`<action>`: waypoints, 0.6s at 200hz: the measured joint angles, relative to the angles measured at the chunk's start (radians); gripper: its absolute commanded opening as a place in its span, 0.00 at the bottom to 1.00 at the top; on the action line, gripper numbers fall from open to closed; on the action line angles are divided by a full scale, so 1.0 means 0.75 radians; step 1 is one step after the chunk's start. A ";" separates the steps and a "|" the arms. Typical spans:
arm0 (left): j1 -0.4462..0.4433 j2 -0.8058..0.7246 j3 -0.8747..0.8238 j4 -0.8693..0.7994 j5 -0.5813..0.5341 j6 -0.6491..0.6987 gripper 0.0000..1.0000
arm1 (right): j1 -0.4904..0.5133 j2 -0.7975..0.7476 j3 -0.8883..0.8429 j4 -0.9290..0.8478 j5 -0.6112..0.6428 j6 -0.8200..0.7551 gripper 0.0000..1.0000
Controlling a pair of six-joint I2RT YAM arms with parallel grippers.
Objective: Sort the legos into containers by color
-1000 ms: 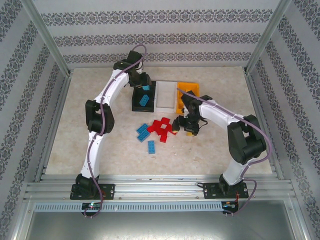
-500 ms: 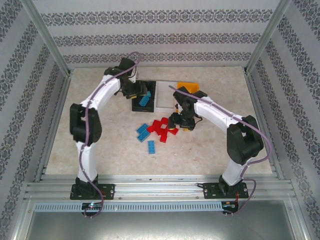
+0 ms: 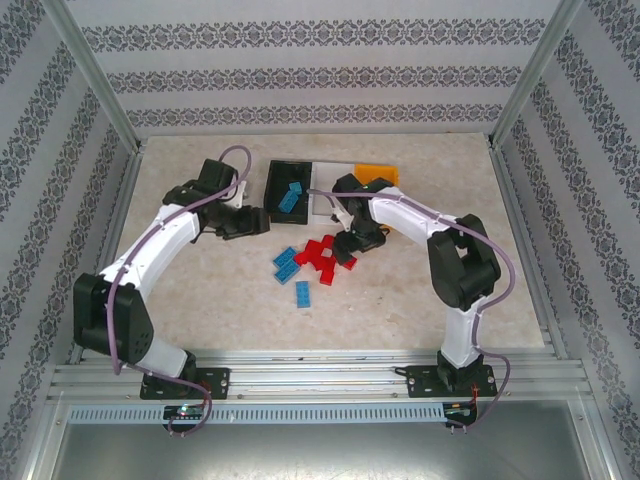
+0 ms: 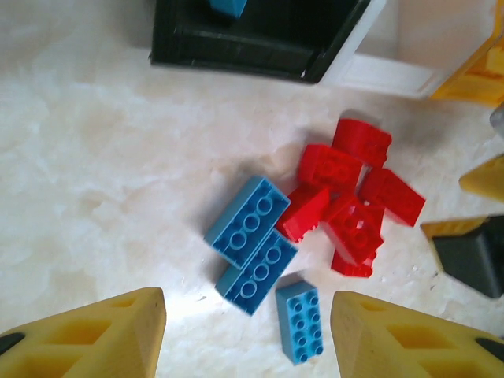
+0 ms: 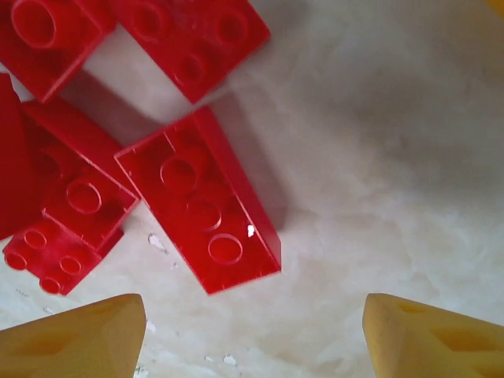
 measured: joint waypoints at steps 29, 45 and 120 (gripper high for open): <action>0.006 -0.073 -0.069 -0.025 0.009 0.006 0.59 | 0.007 0.083 0.064 -0.007 0.003 -0.042 0.72; 0.008 -0.096 -0.071 -0.033 0.008 0.006 0.59 | 0.009 0.123 0.080 -0.006 0.002 -0.051 0.72; 0.016 -0.181 -0.208 -0.041 0.012 0.007 0.60 | 0.009 0.199 0.102 -0.007 -0.007 -0.034 0.58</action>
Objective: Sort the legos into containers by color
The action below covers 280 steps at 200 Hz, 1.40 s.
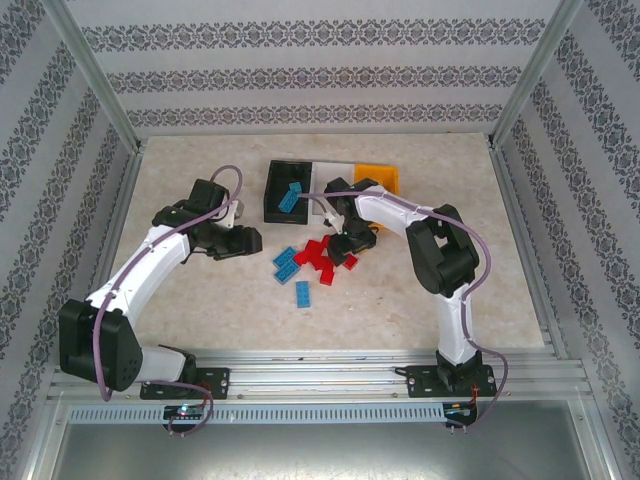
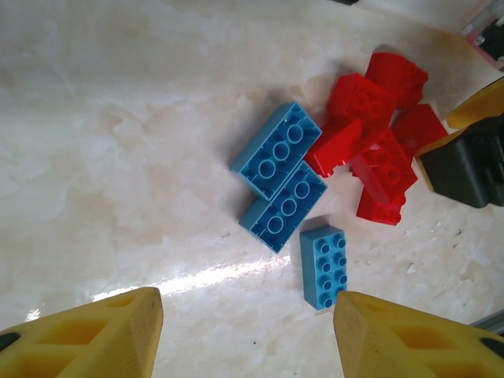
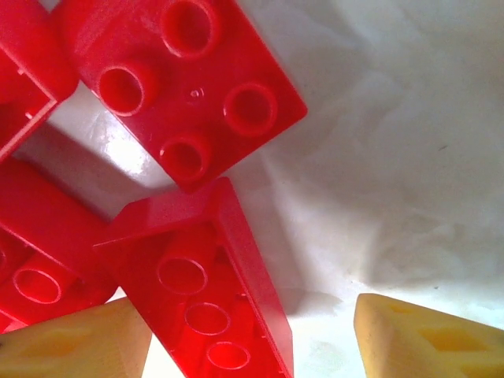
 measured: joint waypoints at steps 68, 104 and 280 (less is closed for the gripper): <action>0.007 -0.060 -0.031 -0.007 0.000 0.001 0.60 | 0.031 -0.015 -0.051 0.051 0.005 0.080 0.33; 0.006 -0.106 -0.051 -0.009 0.000 0.016 0.60 | 0.054 -0.122 -0.197 0.076 0.004 0.167 0.32; -0.362 -0.122 -0.234 0.105 0.096 -0.064 1.00 | -0.464 -0.200 0.392 0.077 -0.255 0.765 0.32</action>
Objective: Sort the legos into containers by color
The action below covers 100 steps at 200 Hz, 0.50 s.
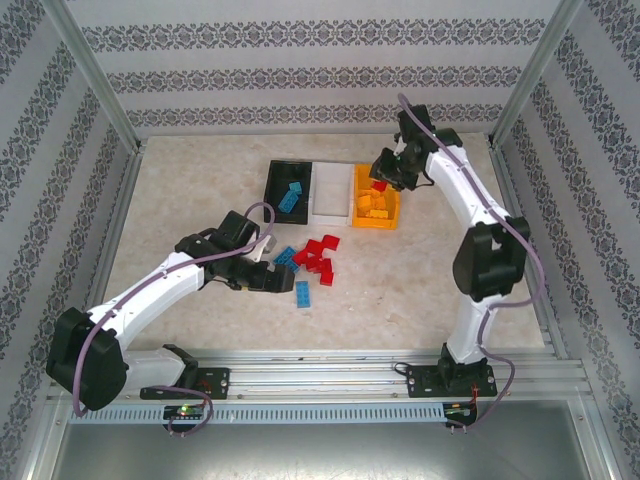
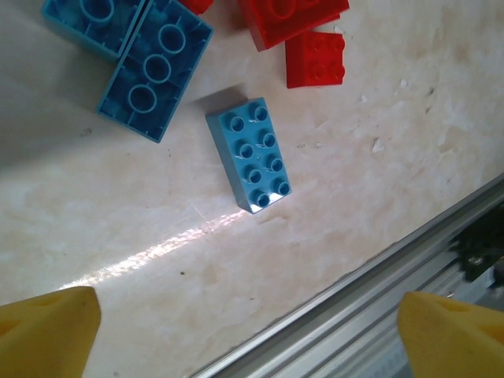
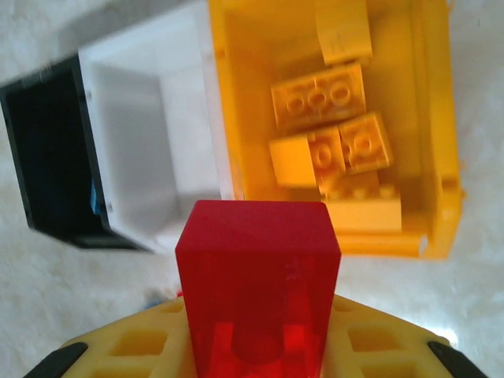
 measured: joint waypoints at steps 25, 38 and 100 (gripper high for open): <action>-0.001 -0.001 -0.006 0.002 -0.001 -0.011 1.00 | -0.003 0.151 0.123 -0.023 -0.023 0.027 0.31; -0.002 -0.001 -0.019 0.004 -0.001 -0.018 1.00 | -0.003 0.202 0.147 -0.029 -0.037 0.051 0.32; -0.002 0.000 -0.031 0.007 -0.006 -0.026 1.00 | 0.008 0.308 0.225 0.021 -0.138 0.165 0.32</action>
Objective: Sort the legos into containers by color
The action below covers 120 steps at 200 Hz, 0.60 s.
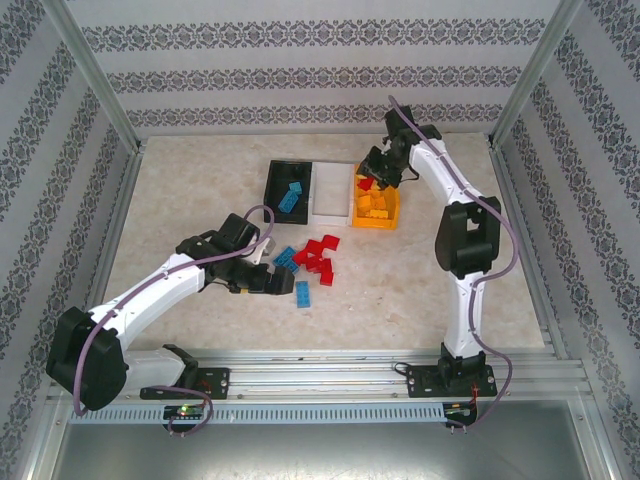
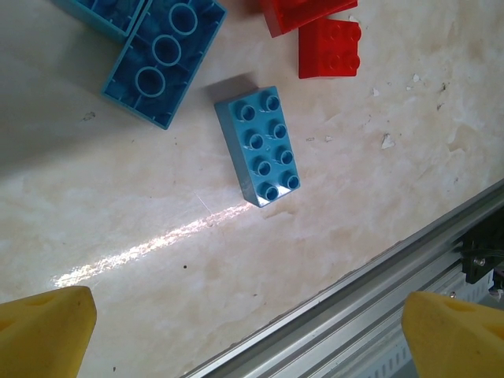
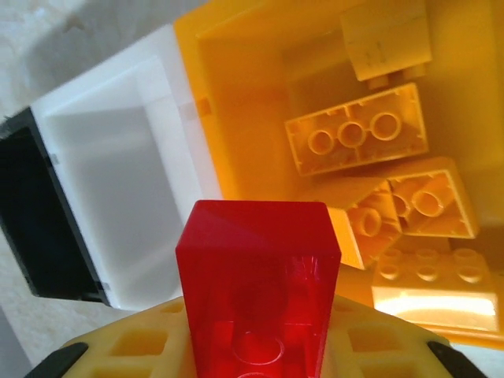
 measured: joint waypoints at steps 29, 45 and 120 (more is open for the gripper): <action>0.000 0.001 -0.011 0.005 -0.002 -0.007 1.00 | 0.045 0.043 0.074 0.029 -0.030 0.023 0.32; 0.000 0.001 -0.014 0.006 -0.006 -0.009 1.00 | 0.076 0.081 0.129 0.033 -0.052 0.029 0.33; 0.000 0.002 -0.058 0.010 -0.006 -0.022 1.00 | 0.157 0.224 0.227 0.015 -0.083 0.053 0.56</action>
